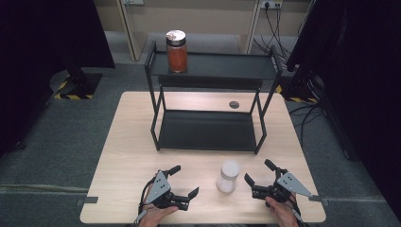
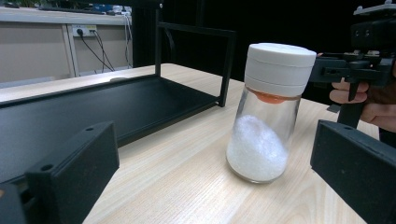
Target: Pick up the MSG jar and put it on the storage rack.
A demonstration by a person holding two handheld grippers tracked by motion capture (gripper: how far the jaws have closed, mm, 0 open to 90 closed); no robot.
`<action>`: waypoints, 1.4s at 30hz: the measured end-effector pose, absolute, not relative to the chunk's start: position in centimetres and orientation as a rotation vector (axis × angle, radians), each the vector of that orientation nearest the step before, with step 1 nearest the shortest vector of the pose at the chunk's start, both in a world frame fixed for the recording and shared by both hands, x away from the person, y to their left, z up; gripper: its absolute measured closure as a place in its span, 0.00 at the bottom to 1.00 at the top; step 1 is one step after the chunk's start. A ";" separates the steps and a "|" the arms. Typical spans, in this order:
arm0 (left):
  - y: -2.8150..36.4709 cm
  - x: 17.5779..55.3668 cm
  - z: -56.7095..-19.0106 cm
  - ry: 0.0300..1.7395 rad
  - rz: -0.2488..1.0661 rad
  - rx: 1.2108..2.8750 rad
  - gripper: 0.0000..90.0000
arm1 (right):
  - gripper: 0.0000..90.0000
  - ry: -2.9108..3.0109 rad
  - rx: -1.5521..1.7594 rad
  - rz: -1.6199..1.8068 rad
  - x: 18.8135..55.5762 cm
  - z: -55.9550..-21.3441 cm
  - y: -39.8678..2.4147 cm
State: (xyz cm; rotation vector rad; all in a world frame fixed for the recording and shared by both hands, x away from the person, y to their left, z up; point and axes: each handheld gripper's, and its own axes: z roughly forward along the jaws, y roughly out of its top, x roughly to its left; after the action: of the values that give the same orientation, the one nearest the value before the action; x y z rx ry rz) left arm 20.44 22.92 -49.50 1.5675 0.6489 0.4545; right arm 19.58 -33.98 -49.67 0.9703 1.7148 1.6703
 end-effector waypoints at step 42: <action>23.5 20.2 -50.1 0.645 0.442 1.568 0.00 | 0.01 1.869 0.802 1.704 19.7 -49.0 -31.3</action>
State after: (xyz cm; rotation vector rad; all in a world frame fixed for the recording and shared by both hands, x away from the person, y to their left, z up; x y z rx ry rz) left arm 20.24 23.48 -50.06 1.5677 0.6445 0.4420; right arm 19.67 -31.32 -49.02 0.8024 1.8693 1.7045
